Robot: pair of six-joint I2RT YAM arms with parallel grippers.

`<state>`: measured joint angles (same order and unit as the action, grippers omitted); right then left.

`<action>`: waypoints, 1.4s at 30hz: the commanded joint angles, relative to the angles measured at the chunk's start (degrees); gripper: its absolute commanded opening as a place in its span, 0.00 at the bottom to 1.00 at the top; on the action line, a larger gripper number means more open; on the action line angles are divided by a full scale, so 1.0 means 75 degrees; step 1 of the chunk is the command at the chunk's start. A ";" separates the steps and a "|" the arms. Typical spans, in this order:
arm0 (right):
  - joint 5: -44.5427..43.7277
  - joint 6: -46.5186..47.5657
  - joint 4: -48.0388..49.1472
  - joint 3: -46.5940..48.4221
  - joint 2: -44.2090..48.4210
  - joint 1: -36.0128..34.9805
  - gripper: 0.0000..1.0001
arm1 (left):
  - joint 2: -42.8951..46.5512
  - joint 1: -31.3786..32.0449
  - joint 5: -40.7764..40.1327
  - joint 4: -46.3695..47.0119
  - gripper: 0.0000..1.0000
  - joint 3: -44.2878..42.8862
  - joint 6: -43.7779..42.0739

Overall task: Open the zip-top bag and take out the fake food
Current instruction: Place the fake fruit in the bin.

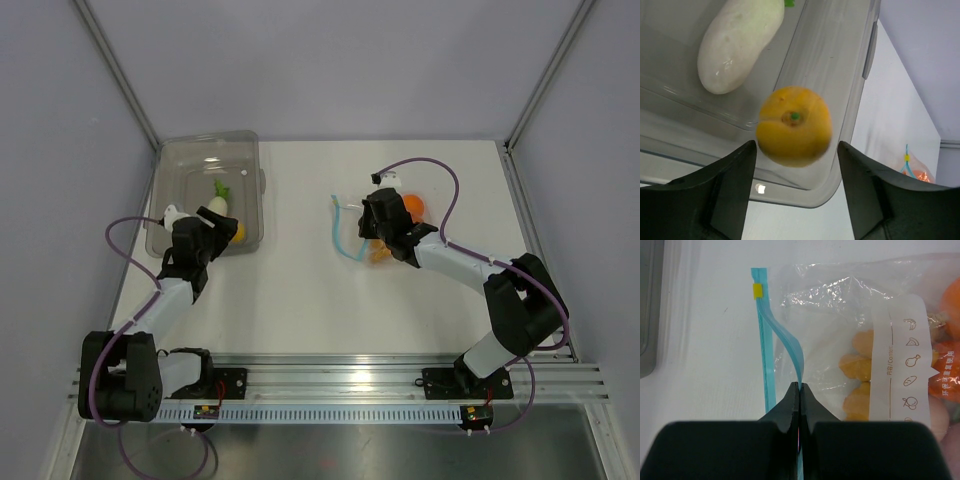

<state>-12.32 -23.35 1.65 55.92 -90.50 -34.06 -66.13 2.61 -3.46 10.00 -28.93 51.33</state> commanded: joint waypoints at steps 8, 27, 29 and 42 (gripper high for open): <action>0.0154 0.0008 0.0155 0.0196 0.0324 0.0054 0.00 | 0.0344 -0.0044 0.0122 0.0085 0.82 -0.0046 -0.0094; 0.0564 0.0079 0.0143 0.0243 0.0301 0.0042 0.00 | 0.1329 0.0097 0.1376 0.1046 0.82 0.0400 -0.0961; 0.0611 0.0090 0.0167 0.0243 0.0312 0.0054 0.00 | 0.1329 0.0132 0.1318 0.1034 0.82 0.0388 -0.0973; 0.0810 0.0055 0.0202 0.0091 0.0582 0.0053 0.00 | 0.2008 0.0202 0.0649 0.0706 0.81 0.0494 -0.1148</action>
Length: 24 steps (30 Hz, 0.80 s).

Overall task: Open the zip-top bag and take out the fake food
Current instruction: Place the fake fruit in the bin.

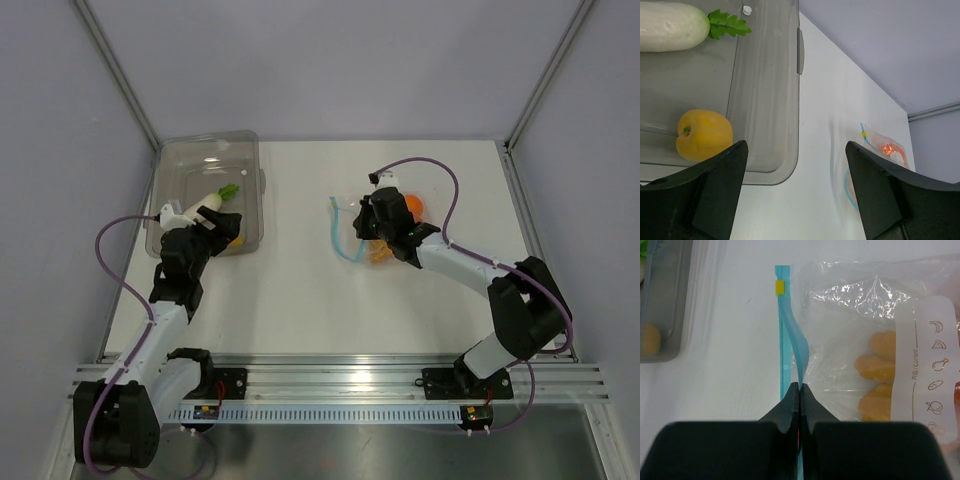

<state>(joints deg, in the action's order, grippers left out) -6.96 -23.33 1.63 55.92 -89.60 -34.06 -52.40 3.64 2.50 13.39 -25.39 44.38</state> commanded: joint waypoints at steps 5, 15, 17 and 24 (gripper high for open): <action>0.0061 0.0169 0.0193 -0.0015 0.0662 0.0054 0.00 | 0.0167 0.0312 -0.0100 0.0243 0.80 -0.0048 -0.0327; 0.0272 0.0240 0.0134 0.0044 0.0697 0.0030 0.00 | 0.0108 0.0862 -0.0041 0.0336 0.76 -0.0271 -0.0924; 0.0342 0.0240 0.0169 0.0021 0.0732 0.0018 0.00 | 0.0026 0.1084 -0.0076 0.0336 0.75 -0.0353 -0.1042; 0.0366 0.0263 0.0158 0.0044 0.0709 -0.0063 0.00 | -0.0091 0.1624 -0.0041 0.0758 0.66 -0.0330 -0.1370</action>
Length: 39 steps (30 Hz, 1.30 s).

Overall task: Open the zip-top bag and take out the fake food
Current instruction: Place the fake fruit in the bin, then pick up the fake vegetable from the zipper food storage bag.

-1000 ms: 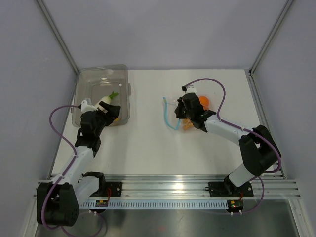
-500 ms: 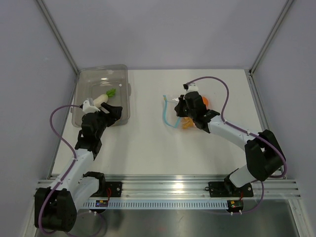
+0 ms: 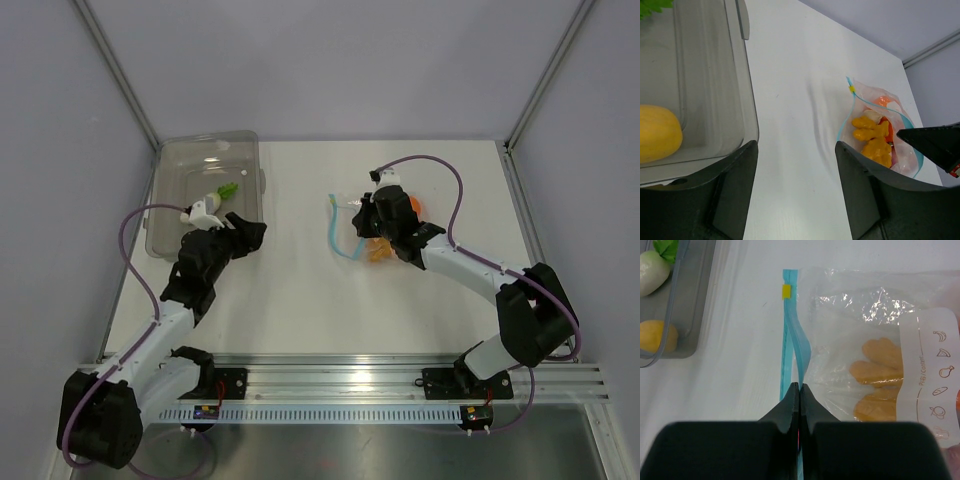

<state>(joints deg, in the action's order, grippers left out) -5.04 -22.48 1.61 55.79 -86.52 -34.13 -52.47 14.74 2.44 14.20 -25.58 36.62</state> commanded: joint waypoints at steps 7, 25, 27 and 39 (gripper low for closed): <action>0.0144 0.0173 0.0173 0.0085 0.0356 -0.0148 0.00 | -0.0867 0.0693 0.0261 0.0978 0.61 -0.0503 -0.0336; -0.0020 0.0161 0.0301 0.0108 0.0532 -0.0922 0.00 | -0.3480 0.2241 0.0284 0.1575 0.61 -0.1475 -0.0524; -0.0008 0.0150 0.0360 0.0073 0.0579 -0.1015 0.00 | -0.3703 0.2241 0.0354 0.1623 0.61 -0.1534 -0.0442; 0.0027 0.0138 0.0360 0.0132 0.0450 -0.1156 0.07 | -0.3926 0.2241 0.0788 0.2021 0.62 -0.1570 -0.0254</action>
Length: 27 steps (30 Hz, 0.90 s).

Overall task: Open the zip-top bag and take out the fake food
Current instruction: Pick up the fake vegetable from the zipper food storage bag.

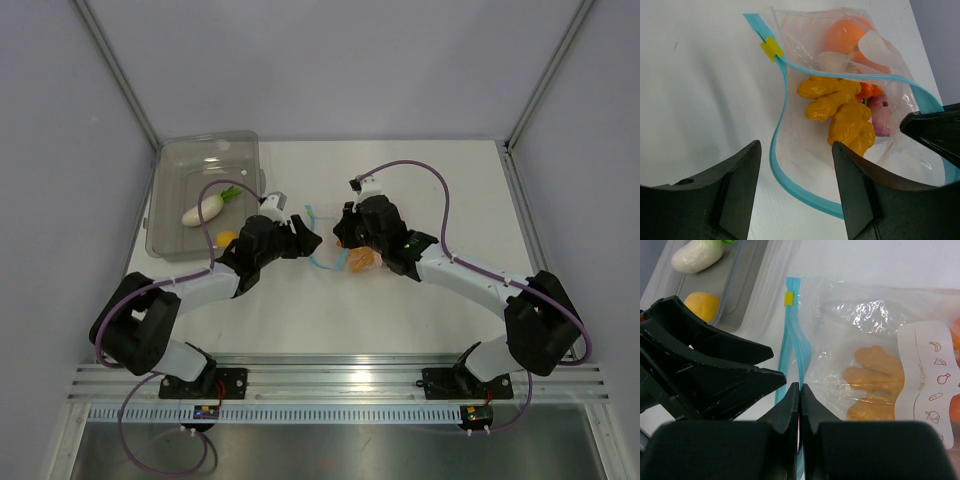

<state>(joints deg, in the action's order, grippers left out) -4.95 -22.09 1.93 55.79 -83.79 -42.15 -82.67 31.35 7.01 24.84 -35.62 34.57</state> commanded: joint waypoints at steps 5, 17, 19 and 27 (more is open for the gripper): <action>-0.0008 0.0097 0.0351 0.0073 0.0180 -0.0099 0.11 | -0.0074 0.0027 0.0378 0.0847 0.62 -0.0197 0.0136; -0.0172 0.0086 0.0375 -0.0009 0.0355 -0.0098 0.29 | -0.0765 0.0143 0.0870 0.1656 0.60 -0.0138 0.0652; -0.0323 0.0109 0.0375 -0.0055 0.0437 -0.0099 0.32 | -0.1151 0.0190 0.0941 0.1820 0.59 -0.0161 0.0932; -0.1062 0.0203 0.0269 -0.0161 0.0707 -0.0087 0.37 | -0.0756 0.0191 -0.0029 0.1949 0.52 0.0377 0.1251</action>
<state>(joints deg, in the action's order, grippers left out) -9.47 -21.58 2.24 54.70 -80.75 -42.33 -92.18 32.62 10.90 34.48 -34.24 42.98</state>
